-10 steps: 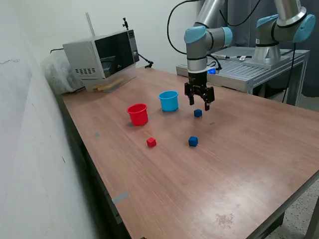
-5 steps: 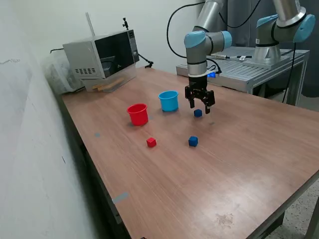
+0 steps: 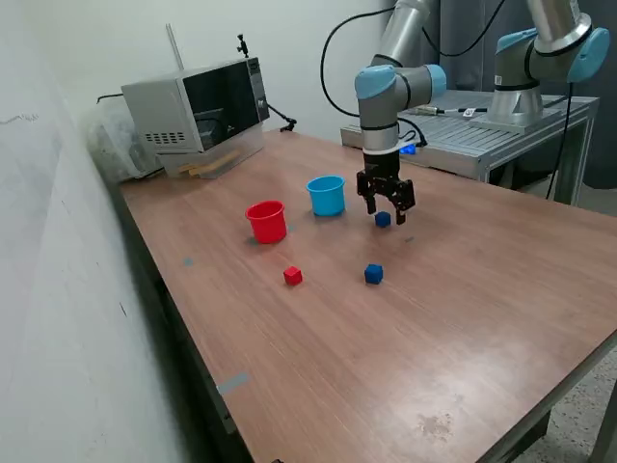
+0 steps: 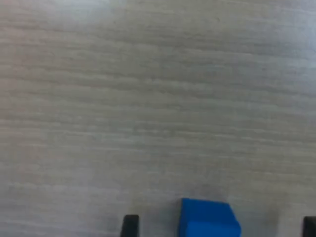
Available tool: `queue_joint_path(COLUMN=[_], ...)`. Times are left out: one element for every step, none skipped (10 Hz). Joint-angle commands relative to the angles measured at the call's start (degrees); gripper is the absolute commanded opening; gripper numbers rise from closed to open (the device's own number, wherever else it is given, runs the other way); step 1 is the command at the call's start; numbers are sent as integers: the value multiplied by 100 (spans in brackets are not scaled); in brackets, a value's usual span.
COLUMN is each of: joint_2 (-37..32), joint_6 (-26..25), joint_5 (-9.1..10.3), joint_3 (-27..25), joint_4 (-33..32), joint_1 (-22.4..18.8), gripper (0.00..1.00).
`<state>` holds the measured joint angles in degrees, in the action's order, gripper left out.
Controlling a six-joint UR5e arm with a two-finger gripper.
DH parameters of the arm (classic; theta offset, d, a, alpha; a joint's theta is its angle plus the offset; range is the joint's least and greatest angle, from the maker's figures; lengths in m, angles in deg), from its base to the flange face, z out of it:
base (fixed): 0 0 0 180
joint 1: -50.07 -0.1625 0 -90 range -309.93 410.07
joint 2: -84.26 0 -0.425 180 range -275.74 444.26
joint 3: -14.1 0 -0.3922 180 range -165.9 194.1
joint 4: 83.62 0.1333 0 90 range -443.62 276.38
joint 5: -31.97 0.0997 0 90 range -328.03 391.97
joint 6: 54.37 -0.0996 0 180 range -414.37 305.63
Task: Place red objects in the red bin, and blue objects in the blue bin.
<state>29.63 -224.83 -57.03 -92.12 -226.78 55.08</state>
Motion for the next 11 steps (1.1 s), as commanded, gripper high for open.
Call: queue_joint_path(joint_2=[57,57,57,57,57,57,57,49,-65,-214,-398], joint_6=[31,31,31,31,31,31,74,92,92,92,110], joint_5=[6,6,6,6,6,6,-12,-47,-47,-56,-56], joint_3=[190,199,190,190,190,190,190,199,208,234,260], joint_4=[25,25,25,17,25,25,43,69,78,78,130], joint_1=[0,0,0,0,0,0,0,0,0,26,87], gripper=[0,0,0,0,0,0,0,0,0,0,0])
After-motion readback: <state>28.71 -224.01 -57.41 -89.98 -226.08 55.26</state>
